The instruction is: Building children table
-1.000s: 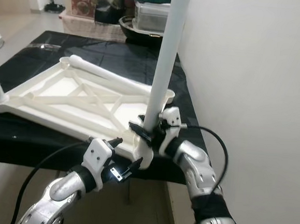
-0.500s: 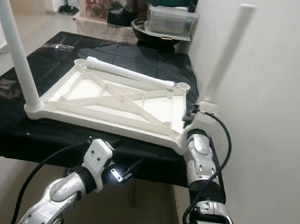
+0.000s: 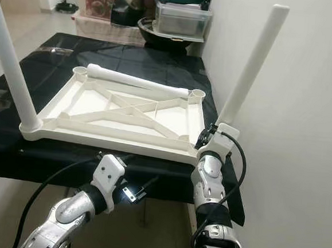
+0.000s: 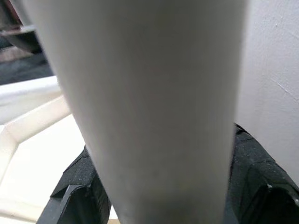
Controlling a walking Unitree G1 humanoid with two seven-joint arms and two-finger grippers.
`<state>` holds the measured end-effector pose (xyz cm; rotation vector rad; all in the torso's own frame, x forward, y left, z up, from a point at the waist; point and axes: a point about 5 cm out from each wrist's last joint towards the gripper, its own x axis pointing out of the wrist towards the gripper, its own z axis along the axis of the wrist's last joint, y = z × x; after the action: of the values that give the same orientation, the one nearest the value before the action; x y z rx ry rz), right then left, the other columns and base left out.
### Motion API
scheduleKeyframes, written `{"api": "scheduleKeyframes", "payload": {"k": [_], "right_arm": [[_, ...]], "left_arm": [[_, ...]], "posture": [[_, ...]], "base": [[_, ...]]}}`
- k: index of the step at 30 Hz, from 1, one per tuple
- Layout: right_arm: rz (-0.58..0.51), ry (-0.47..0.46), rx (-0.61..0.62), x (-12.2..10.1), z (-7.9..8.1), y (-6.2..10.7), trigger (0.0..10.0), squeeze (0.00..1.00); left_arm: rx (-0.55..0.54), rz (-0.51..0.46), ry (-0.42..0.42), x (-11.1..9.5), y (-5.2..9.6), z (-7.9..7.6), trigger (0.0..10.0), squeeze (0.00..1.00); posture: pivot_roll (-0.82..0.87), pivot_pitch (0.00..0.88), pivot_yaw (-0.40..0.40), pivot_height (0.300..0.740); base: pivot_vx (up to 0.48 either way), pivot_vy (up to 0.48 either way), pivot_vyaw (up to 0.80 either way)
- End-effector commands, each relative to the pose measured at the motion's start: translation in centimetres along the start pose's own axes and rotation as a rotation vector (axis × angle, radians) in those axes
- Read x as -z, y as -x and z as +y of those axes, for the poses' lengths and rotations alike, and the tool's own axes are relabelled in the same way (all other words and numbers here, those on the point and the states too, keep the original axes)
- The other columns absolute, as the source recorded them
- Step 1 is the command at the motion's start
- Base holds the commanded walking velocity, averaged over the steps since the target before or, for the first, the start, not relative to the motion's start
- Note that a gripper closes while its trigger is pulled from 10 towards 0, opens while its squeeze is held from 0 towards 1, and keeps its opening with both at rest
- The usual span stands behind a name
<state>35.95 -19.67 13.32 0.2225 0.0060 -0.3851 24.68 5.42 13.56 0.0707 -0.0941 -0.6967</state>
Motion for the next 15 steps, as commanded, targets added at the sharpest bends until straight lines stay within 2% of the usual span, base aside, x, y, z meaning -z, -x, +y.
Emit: {"api": "scheduleKeyframes", "payload": {"k": [1, 3, 4, 5, 6, 7, 8, 9, 10, 12, 13, 14, 15], "right_arm": [[-0.046, -0.057, -0.069, -0.9, 0.3, -0.1, 10.0, 0.00], [-0.046, -0.057, -0.069, -0.9, 0.3, -0.1, 10.0, 0.00], [-0.072, -0.088, -0.155, -1.5, 0.7, -0.1, 10.0, 0.00], [-0.084, -0.114, -0.316, -2.2, 1.3, 0.2, 10.0, 0.00], [-0.090, -0.126, -0.426, -2.5, 1.7, 0.5, 10.0, 0.00], [-0.090, -0.126, -0.426, -2.5, 1.7, 0.5, 10.0, 0.00], [-0.077, -0.118, -0.575, -2.7, 2.2, 1.1, 10.0, 0.00], [-0.077, -0.118, -0.575, -2.7, 2.2, 1.1, 10.0, 0.00], [-0.057, -0.100, -0.722, -2.7, 2.8, 2.0, 10.0, 0.00], [-0.057, -0.100, -0.722, -2.7, 2.8, 2.0, 10.0, 0.00], [-0.028, -0.086, -0.867, -2.6, 3.2, 3.0, 10.0, 0.00], [-0.028, -0.086, -0.867, -2.6, 3.2, 3.0, 10.0, 0.00], [0.001, -0.070, -0.989, -2.4, 3.6, 4.0, 10.0, 0.00]], "left_arm": [[0.004, 0.011, 0.007, 0.3, 0.0, -0.2, 10.0, 0.00], [0.004, 0.011, 0.007, 0.3, 0.0, -0.2, 10.0, 0.00], [0.004, 0.011, 0.007, 0.3, 0.0, -0.2, 10.0, 0.00], [0.003, 0.011, 0.007, 0.3, 0.0, -0.2, 10.0, 0.00], [0.003, 0.011, 0.007, 0.3, 0.0, -0.2, 10.0, 0.00], [0.003, 0.011, 0.007, 0.3, 0.0, -0.2, 10.0, 0.00], [0.003, 0.011, 0.007, 0.3, 0.0, -0.2, 10.0, 0.00], [0.003, 0.011, 0.007, 0.3, 0.0, -0.2, 10.0, 0.00], [0.004, 0.011, 0.007, 0.3, 0.0, -0.2, 10.0, 0.00], [0.004, 0.011, 0.007, 0.3, 0.0, -0.2, 10.0, 0.00], [0.004, 0.011, 0.006, 0.3, -0.1, -0.1, 10.0, 0.00], [0.004, 0.011, 0.006, 0.3, -0.1, -0.1, 10.0, 0.00], [0.004, 0.010, 0.006, 0.2, -0.1, -0.1, 10.0, 0.00]], "posture": [[0.17, 0.000, -0.101, 0.740], [0.17, 0.000, -0.101, 0.740], [0.17, 0.000, -0.101, 0.740], [0.17, 0.000, -0.103, 0.740], [0.17, 0.000, -0.103, 0.740], [0.17, 0.000, -0.103, 0.740], [0.17, 0.000, -0.103, 0.740], [0.17, 0.000, -0.103, 0.740], [0.17, 0.000, -0.103, 0.740], [0.17, 0.000, -0.103, 0.740], [0.18, 0.000, -0.103, 0.740], [0.18, 0.000, -0.103, 0.740], [0.18, 0.000, -0.103, 0.740]], "base": [[0.000, 0.000, 0.00], [0.000, 0.000, 0.00], [0.000, 0.000, 0.00], [0.000, 0.000, 0.00], [0.000, 0.000, 0.00], [0.000, 0.000, 0.00], [0.000, 0.000, 0.00], [0.000, 0.000, 0.00], [0.000, 0.000, 0.00], [0.000, 0.000, 0.00], [0.000, 0.000, 0.00], [0.000, 0.000, 0.00], [0.000, 0.000, 0.00]]}}
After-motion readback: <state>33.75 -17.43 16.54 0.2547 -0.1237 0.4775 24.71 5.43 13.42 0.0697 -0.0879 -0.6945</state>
